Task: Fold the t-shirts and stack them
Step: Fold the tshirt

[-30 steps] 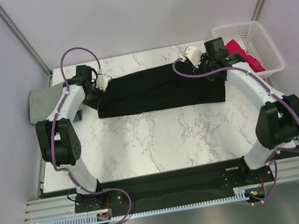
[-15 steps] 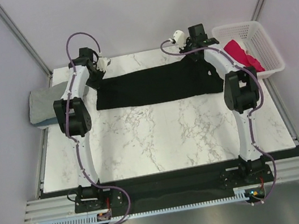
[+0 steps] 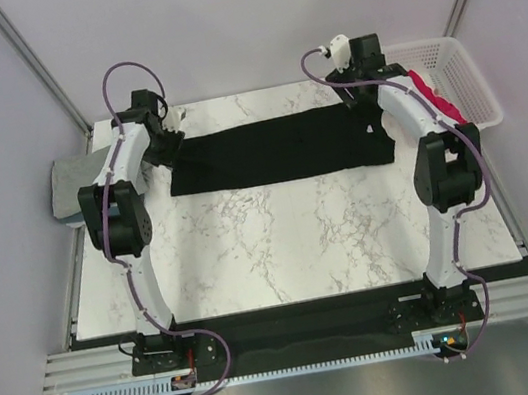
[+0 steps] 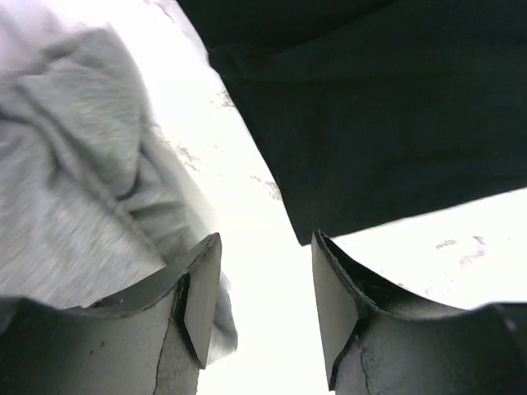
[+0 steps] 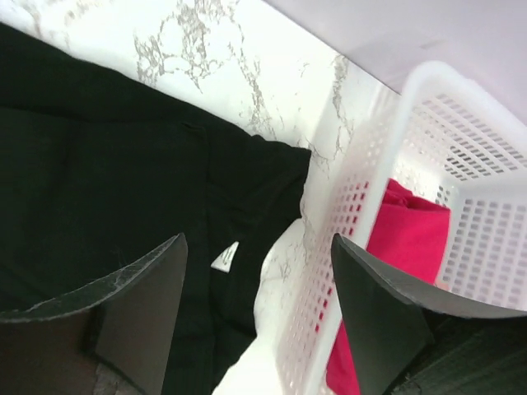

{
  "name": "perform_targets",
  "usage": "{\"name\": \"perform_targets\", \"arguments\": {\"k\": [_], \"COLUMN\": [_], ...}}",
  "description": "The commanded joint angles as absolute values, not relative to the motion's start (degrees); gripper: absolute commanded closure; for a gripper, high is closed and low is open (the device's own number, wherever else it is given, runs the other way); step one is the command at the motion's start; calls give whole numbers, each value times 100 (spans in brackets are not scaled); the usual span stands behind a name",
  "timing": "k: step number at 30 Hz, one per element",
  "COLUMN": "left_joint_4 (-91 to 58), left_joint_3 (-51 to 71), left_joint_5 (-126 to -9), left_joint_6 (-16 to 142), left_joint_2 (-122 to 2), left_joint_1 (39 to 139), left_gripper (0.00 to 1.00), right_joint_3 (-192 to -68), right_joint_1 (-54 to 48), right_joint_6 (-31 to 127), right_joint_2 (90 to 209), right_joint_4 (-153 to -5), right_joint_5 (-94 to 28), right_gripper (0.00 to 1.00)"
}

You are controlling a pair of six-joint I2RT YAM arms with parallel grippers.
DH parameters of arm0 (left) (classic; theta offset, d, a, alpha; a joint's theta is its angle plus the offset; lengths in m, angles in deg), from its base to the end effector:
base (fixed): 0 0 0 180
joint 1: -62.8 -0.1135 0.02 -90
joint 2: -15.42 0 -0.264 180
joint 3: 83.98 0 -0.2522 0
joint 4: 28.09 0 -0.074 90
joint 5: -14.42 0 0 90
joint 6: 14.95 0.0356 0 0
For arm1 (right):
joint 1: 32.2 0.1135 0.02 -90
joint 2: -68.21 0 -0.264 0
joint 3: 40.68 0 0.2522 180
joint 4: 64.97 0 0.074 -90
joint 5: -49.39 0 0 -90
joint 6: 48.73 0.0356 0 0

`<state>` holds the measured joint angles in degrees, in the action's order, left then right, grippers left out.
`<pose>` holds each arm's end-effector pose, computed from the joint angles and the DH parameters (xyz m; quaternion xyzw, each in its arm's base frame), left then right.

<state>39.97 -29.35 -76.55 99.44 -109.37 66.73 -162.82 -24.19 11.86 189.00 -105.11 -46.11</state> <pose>0.4637 -0.0313 0.2316 0.2383 0.9513 0.0428 0.1907 0.4882 0.0653 0.2777 -0.2693 0.8598 -0.1227 0.4161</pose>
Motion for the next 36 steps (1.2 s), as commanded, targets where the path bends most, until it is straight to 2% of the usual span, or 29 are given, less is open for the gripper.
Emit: {"name": "perform_targets", "arguments": {"k": [1,5,7,8,9,18,23,36], "left_joint_4": [3752,3893,3911,3919,3911,3875,3919,3893], "left_joint_3": [-2831,-2830,-2865,-2874,-2944,-3586,-3499,-1269], "left_joint_5": [-7286,-6478,-5970,-5836,-5731,-5677,-5712,-5826], "left_joint_6": [9588,9326,9071,8983,8825,8762,8675,8428], "left_joint_2": [-10376,-10464,-10578,-10630,-10683,-11703,-11861,-10860], "left_joint_1": [6842,6878,6878,6878,6878,6878,6878,7001], "left_gripper": [44,43,38,14,1,0,0,0], "right_joint_3": [-15904,-15658,-15596,-15526,-15517,-15569,-15718,-17071], "right_joint_1": [-2403,-2412,-2412,-2412,-2412,-2438,-2473,-2456], "right_joint_6": [2262,3159,3588,3713,3853,4092,4110,4110], "right_joint_2": [18238,18361,18528,18580,18720,19406,19784,20830], "right_joint_4": [-10404,-10852,-10967,-10959,-10967,-10914,-10923,-10880], "right_joint_5": [-4422,-3588,-3027,-2893,-2787,-2655,-2663,-2488], "right_gripper": [21,20,19,19,18,18,18,18]}}
